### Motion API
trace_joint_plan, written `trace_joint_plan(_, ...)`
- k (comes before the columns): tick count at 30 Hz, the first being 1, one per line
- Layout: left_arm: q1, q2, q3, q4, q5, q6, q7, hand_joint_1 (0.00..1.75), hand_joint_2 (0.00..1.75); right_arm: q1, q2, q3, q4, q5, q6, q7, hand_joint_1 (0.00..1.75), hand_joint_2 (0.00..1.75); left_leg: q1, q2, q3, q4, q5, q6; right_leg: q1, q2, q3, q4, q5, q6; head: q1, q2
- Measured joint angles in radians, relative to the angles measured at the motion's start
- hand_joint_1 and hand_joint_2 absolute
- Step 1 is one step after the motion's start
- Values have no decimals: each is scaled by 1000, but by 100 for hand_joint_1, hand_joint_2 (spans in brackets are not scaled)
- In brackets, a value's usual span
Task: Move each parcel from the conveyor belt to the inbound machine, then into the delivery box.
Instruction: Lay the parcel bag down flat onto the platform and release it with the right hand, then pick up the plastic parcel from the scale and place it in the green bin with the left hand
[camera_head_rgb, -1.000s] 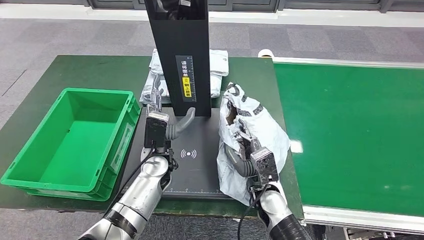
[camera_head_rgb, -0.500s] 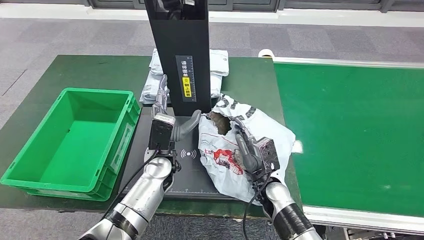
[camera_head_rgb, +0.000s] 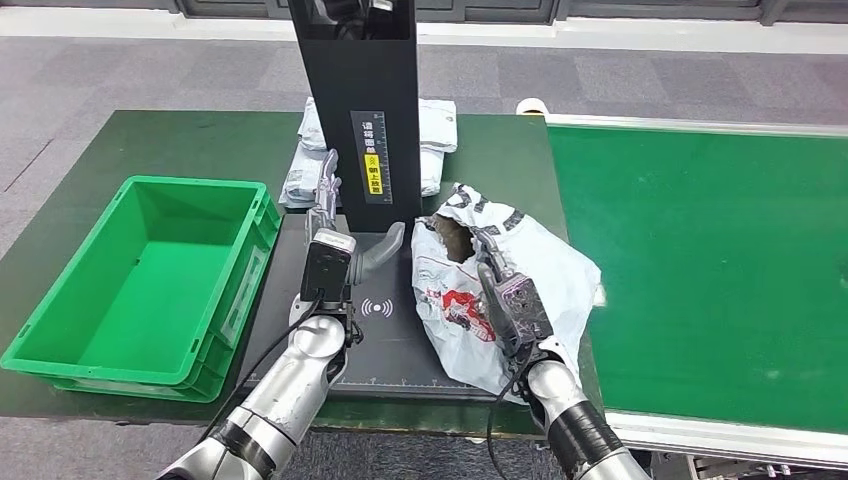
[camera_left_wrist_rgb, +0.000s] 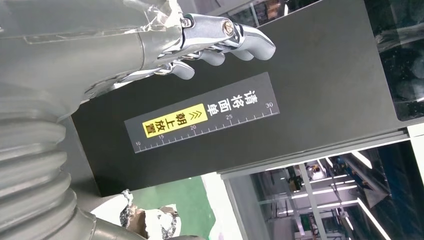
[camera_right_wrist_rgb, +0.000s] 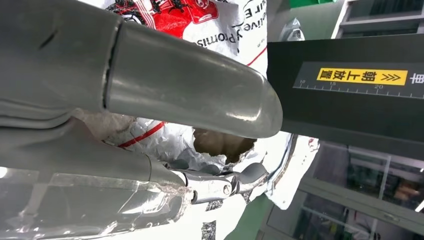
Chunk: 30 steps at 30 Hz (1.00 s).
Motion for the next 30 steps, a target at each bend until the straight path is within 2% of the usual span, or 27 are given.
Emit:
trace_joint_plan(4, 0, 0, -1, 2, -6, -6, 0, 0, 175, 0, 1, -1, 2, 10, -39, -19, 0, 0, 0, 0, 0, 0, 0, 0, 0, 0, 0, 0, 0, 0, 0, 0)
trace_joint_plan(8, -8, -4, -8, 30, -34, -84, 0, 0, 175, 1, 3, -18, -17, 4, -123, -105, 0, 175, 0, 0, 0, 0, 0, 0, 0, 0, 0, 0, 0, 0, 0, 0)
trace_joint_plan(11, -21, -17, -25, 79, -104, -152, 5, 0, 175, 3, 3, -45, -61, -5, -205, -147, 0, 175, 0, 0, 0, 0, 0, 0, 0, 0, 0, 0, 0, 0, 0, 0)
trace_joint_plan(14, -25, -33, -46, 117, -165, -186, 10, 0, 175, 11, 2, -71, -109, -25, -240, -159, 0, 175, -1, 0, 0, 0, 0, 0, -1, 0, 0, 0, 0, 0, 0, 0)
trace_joint_plan(23, -36, -76, -103, 180, -250, -220, 41, 0, 175, 34, 0, -135, -259, -171, -151, -164, 0, 175, -1, 0, 0, 0, 0, 1, -1, 0, -1, 0, 0, 0, 0, 0)
trace_joint_plan(30, -46, -90, -136, 211, -321, -201, 91, 0, 175, 48, 0, -176, -303, -175, -145, -163, 0, 175, -1, 0, 0, 0, 0, 1, -1, 0, -1, 0, 0, 0, 0, 0)
